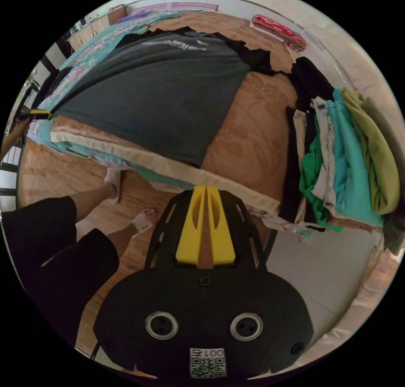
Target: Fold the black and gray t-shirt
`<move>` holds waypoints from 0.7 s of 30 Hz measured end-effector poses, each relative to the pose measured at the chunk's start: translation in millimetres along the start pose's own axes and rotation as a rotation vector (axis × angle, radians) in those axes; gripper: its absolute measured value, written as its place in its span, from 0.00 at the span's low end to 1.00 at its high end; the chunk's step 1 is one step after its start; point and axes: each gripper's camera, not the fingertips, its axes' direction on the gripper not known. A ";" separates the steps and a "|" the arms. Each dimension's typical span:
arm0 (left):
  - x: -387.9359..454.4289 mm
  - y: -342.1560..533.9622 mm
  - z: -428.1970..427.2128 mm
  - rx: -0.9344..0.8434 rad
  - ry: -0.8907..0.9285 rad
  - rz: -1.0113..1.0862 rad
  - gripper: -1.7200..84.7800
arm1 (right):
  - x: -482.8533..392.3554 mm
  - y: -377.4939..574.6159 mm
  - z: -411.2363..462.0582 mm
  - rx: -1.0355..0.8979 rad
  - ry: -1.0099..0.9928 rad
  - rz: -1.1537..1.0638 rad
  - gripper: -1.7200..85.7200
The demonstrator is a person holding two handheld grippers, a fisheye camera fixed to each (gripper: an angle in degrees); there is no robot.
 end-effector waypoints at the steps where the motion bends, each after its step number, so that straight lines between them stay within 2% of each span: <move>1: 5.2 -8.9 -3.1 0.008 0.029 -0.014 0.01 | 1.6 -9.1 -3.0 0.026 -0.025 0.008 0.02; 6: 29.5 -45.2 -17.5 0.015 0.152 -0.074 0.01 | -3.2 -46.2 5.5 -0.005 -0.037 -0.048 0.03; 10: 56.8 -77.0 -31.0 -0.015 0.270 -0.127 0.01 | -11.4 -54.3 28.5 -0.205 0.004 -0.061 0.02; 14: 88.1 -111.4 -42.7 -0.085 0.342 -0.141 0.01 | -6.1 -58.5 10.9 -0.291 0.061 -0.001 0.03; 17: 112.2 -145.0 -62.5 -0.121 0.318 -0.202 0.01 | 14.5 -88.3 -30.9 -0.195 0.105 0.055 0.03; 21: 169.0 -235.2 -123.1 0.013 0.220 -0.131 0.01 | 57.7 -147.7 -69.1 0.023 0.220 0.100 0.04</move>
